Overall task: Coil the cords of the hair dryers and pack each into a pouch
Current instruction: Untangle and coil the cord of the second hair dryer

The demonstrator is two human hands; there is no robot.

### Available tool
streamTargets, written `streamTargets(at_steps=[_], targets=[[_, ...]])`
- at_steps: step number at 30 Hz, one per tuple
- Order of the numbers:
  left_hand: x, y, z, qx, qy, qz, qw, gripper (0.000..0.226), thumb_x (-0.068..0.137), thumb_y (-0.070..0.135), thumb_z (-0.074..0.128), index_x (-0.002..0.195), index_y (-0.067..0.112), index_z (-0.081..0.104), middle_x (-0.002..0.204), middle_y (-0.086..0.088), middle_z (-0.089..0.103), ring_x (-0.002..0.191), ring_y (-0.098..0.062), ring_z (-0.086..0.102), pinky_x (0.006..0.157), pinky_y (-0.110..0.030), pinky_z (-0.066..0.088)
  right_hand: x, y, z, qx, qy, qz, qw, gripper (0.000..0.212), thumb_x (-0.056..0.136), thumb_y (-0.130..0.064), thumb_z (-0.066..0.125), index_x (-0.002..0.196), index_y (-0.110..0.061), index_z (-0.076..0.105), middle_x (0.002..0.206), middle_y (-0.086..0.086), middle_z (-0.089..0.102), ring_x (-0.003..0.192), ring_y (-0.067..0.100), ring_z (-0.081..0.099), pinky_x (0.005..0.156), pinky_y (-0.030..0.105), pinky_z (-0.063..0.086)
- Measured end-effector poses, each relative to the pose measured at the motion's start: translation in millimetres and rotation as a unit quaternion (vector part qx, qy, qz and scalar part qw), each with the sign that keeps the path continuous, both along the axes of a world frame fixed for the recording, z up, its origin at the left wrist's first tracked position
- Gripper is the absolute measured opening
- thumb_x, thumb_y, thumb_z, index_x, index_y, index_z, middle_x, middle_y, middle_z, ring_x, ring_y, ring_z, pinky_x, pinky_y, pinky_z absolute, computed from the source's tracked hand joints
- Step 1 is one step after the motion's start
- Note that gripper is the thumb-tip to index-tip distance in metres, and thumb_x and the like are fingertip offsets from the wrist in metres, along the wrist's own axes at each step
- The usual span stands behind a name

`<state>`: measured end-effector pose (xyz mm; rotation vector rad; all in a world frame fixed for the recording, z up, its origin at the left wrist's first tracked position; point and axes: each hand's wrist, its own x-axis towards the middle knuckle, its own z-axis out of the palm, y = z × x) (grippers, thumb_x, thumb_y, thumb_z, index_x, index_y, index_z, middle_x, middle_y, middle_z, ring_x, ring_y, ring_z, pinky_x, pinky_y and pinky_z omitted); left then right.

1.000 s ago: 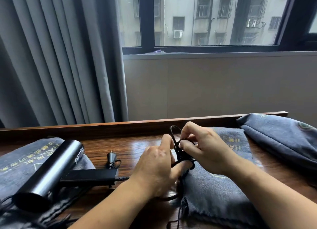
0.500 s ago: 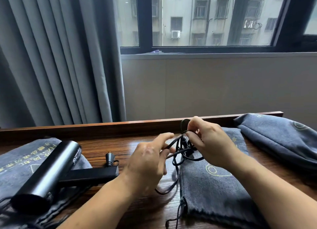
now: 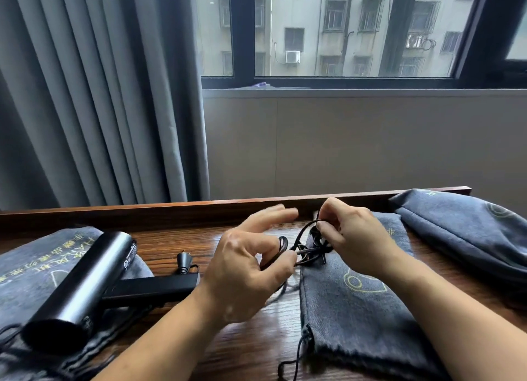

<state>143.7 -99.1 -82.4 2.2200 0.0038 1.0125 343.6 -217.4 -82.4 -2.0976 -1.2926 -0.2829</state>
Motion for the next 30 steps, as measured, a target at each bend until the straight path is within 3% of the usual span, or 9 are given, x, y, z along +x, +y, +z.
streamTargets(at_steps=[2, 3, 5, 7, 11, 16, 19, 25, 30], targets=[[-1.4, 3.2, 1.9, 0.000, 0.001, -0.045, 0.999, 0.050, 0.082, 0.008, 0.068, 0.049, 0.026, 0.035, 0.133, 0.003, 0.068, 0.132, -0.009, 0.056, 0.111, -0.025, 0.039, 1.3, 0.3, -0.9, 0.005, 0.002, -0.010, 1.000, 0.014, 0.092, -0.028, 0.059, 0.082, -0.023, 0.050, 0.062, -0.003, 0.058, 0.065, 0.020, 0.054, 0.066, 0.044, 0.050], [-2.2, 4.3, 2.0, -0.001, 0.017, -0.071, 0.997, 0.048, 0.084, 0.011, 0.066, 0.049, 0.021, 0.035, 0.120, 0.002, 0.075, 0.119, -0.014, 0.066, 0.107, -0.030, 0.045, 1.5, 0.3, -1.6, 0.009, 0.000, -0.014, 1.000, 0.014, 0.092, -0.029, 0.059, 0.082, -0.023, 0.050, 0.062, -0.004, 0.058, 0.066, 0.021, 0.054, 0.067, 0.044, 0.050], [-3.3, 2.7, 2.3, 0.010, 0.052, -0.085, 0.995, 0.046, 0.088, 0.030, 0.061, 0.051, 0.015, 0.040, 0.073, 0.003, 0.071, 0.070, -0.016, 0.067, 0.073, -0.037, 0.054, 1.2, 0.7, -2.2, 0.018, -0.006, -0.021, 1.000, 0.015, 0.091, -0.030, 0.058, 0.082, -0.023, 0.049, 0.063, -0.005, 0.058, 0.067, 0.021, 0.054, 0.067, 0.044, 0.050], [-2.3, 0.9, 1.8, 0.027, 0.053, -0.034, 0.998, 0.051, 0.089, 0.050, 0.056, 0.054, 0.017, 0.039, 0.052, 0.008, 0.043, 0.050, -0.007, 0.041, 0.052, -0.027, 0.036, 0.6, 1.1, -1.3, 0.032, -0.010, -0.023, 0.999, 0.015, 0.092, -0.029, 0.059, 0.082, -0.023, 0.049, 0.063, -0.005, 0.057, 0.066, 0.019, 0.053, 0.067, 0.042, 0.049], [2.7, 2.6, -0.8, 0.042, 0.082, 0.102, 0.991, 0.041, 0.081, 0.064, 0.064, 0.078, 0.031, 0.042, 0.063, 0.013, 0.051, 0.056, -0.004, 0.045, 0.056, -0.018, 0.032, -3.3, 0.7, 2.1, 0.064, -0.018, -0.022, 0.998, 0.018, 0.093, -0.026, 0.062, 0.081, -0.024, 0.047, 0.062, -0.008, 0.053, 0.063, 0.004, 0.049, 0.066, 0.038, 0.044], [12.6, 6.1, -6.5, 0.111, 0.259, 0.223, 0.933, 0.033, 0.096, 0.044, 0.051, 0.124, 0.029, 0.053, 0.116, 0.004, 0.070, 0.109, -0.025, 0.063, 0.092, -0.033, 0.048, -9.1, 0.9, 3.4, 0.085, -0.019, -0.005, 0.996, 0.017, 0.093, -0.026, 0.063, 0.083, -0.025, 0.050, 0.069, -0.007, 0.059, 0.066, 0.010, 0.053, 0.067, 0.039, 0.046], [14.3, 3.4, -5.1, 0.175, 0.345, 0.245, 0.889, 0.032, 0.099, 0.043, 0.044, 0.119, 0.028, 0.063, 0.113, -0.003, 0.072, 0.107, -0.031, 0.063, 0.089, -0.037, 0.050, -9.6, 0.7, 4.3, 0.099, -0.035, 0.001, 0.994, 0.016, 0.092, -0.024, 0.064, 0.084, -0.025, 0.051, 0.068, -0.008, 0.058, 0.066, 0.015, 0.053, 0.067, 0.038, 0.045], [7.6, 13.8, 0.6, 0.080, 0.375, 0.214, 0.898, 0.022, 0.094, 0.047, 0.053, 0.082, 0.031, 0.062, 0.087, 0.007, 0.067, 0.092, -0.024, 0.060, 0.083, -0.036, 0.053, -6.1, -1.4, 5.6, 0.081, -0.028, -0.002, 0.996, 0.017, 0.093, -0.022, 0.063, 0.084, -0.023, 0.050, 0.058, -0.007, 0.051, 0.057, 0.009, 0.049, 0.061, 0.032, 0.042], [9.2, 20.0, -2.8, 0.072, 0.396, 0.236, 0.885, 0.027, 0.094, 0.037, 0.048, 0.074, 0.022, 0.056, 0.090, -0.001, 0.065, 0.094, -0.028, 0.061, 0.082, -0.038, 0.053, -14.3, -0.3, 7.4, 0.115, 0.037, 0.022, 0.992, 0.018, 0.094, -0.020, 0.062, 0.083, -0.024, 0.049, 0.061, -0.004, 0.061, 0.055, 0.011, 0.060, 0.061, 0.025, 0.045]])
